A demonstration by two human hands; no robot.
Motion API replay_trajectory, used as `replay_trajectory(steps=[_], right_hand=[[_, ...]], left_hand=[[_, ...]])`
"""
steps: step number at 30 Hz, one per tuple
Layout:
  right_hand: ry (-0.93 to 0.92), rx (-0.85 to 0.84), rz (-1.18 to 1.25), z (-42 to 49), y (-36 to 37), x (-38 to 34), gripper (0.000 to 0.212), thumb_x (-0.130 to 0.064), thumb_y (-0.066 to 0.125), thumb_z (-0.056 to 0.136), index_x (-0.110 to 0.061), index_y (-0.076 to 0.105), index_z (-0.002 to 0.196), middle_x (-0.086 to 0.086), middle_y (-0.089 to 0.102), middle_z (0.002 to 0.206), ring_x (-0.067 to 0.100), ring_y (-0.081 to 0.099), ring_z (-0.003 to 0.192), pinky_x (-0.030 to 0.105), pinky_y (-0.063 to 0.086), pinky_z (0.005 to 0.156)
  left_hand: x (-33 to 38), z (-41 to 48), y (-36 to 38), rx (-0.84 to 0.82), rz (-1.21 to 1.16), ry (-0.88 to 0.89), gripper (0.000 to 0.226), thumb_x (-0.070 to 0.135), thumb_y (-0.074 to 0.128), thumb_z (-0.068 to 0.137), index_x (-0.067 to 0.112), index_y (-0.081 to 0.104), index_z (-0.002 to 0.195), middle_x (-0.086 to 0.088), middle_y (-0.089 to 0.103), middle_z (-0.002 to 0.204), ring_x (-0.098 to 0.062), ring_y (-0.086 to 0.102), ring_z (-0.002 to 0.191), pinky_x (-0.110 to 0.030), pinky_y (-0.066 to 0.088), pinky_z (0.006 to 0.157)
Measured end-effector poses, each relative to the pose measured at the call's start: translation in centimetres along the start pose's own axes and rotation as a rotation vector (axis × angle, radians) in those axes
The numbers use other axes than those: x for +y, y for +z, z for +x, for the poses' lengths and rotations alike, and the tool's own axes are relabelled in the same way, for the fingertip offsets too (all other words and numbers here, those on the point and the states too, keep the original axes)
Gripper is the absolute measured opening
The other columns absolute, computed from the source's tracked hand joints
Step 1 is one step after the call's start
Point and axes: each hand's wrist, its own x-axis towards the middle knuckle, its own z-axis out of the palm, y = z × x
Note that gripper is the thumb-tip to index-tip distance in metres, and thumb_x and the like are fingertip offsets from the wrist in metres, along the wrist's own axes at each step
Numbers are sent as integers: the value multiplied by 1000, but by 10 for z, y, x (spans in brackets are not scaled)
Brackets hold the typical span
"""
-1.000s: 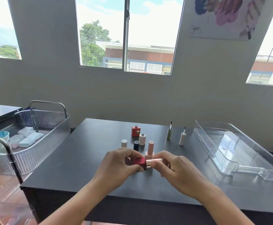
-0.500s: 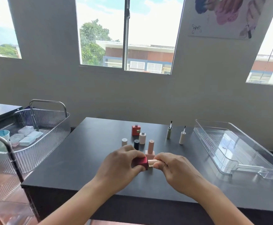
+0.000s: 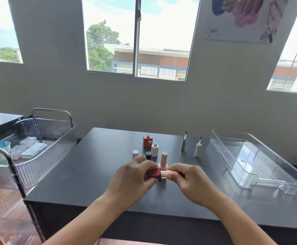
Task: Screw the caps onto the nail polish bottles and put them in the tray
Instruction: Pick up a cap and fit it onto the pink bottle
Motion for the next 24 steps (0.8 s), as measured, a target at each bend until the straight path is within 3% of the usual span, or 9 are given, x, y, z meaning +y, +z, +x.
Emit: replay_trajectory(steps=[5,9,13,16,21,24], right_hand=[[51,63,354,4,-3,-6,12,-40,74,81,-32,74,90,-9,57,53,8,48,45,25,47,49],[127,160,567,6,-20,-3,35,-51,74,73,-22,74,90,0,61,56,15,54,43,24,48,46],[281,448,563,15,-36,24,20,-28,69,88,-10,72,80,-2,58,53,14,51,40,25,46,42],[415,625,562,22,-43,54,14,-16,66,90,-3,68,95,1,58,57,13,51,45,29,48,47],[593,522,444,35,-43,89,42,-16,74,82,-6,57,120,5,60,76,21,58,60,32,52,57],[648,476,340,48,-38,102,59,-20,78,77,-9,51,129,5,61,81,21,59,62,34,52,58]], left_hand=[[-10,5,-1,-104,-194,-83,30,29,79,79,39,71,106,16,61,94,-2,61,80,-12,49,74],[-18,3,0,-118,-336,-193,29,31,81,74,46,70,96,16,70,85,0,65,78,-13,51,74],[-24,-1,4,-147,-384,-294,31,36,82,71,48,68,95,23,74,84,3,68,82,-22,52,82],[-26,-4,8,-165,-399,-326,33,34,85,70,51,66,91,29,73,82,7,67,84,-20,48,83],[-27,-3,13,-163,-401,-368,28,31,87,71,46,66,81,36,70,81,12,65,85,-18,47,83],[-27,-3,15,-174,-389,-377,25,33,87,70,40,69,86,27,74,84,8,67,88,-22,50,89]])
